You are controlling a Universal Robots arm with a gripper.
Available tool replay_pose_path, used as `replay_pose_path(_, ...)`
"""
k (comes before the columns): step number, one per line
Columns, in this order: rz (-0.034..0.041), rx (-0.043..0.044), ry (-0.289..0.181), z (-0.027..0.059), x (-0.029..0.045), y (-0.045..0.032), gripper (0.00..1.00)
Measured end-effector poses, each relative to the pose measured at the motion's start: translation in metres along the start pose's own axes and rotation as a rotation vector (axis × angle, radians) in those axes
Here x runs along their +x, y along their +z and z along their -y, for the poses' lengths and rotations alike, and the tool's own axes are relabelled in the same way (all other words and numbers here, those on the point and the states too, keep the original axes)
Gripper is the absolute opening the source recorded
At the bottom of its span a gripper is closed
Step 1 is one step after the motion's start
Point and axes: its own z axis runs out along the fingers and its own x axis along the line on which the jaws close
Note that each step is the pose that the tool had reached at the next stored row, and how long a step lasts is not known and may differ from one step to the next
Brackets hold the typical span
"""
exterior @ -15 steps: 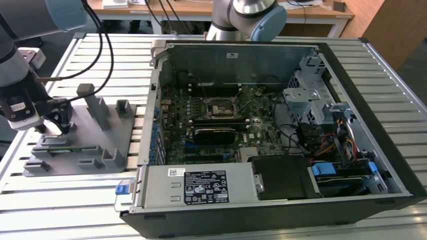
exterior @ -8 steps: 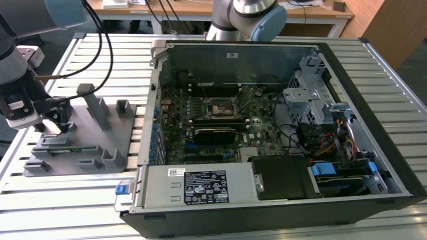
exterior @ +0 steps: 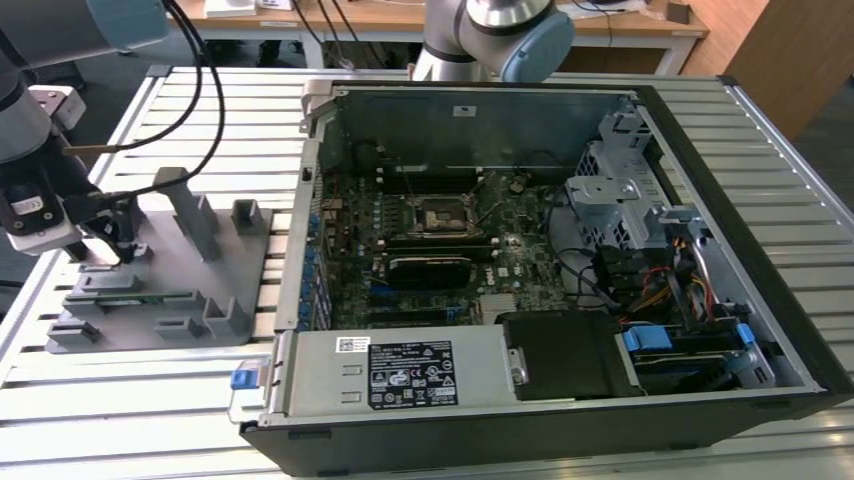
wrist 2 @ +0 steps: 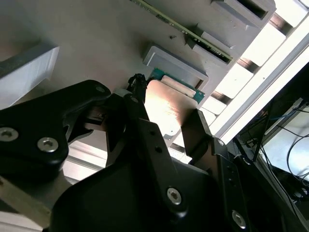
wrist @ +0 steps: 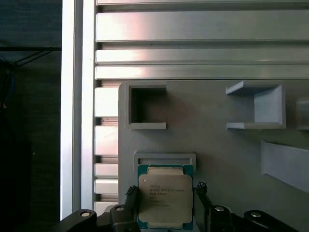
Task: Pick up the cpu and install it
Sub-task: 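Pick up the cpu and move it towards the insertion slot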
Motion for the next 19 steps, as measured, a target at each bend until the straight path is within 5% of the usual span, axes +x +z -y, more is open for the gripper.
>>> replay_pose_path(19,0.0016,-0.0035,0.0,-0.0002,0.0004,-0.0089,0.54)
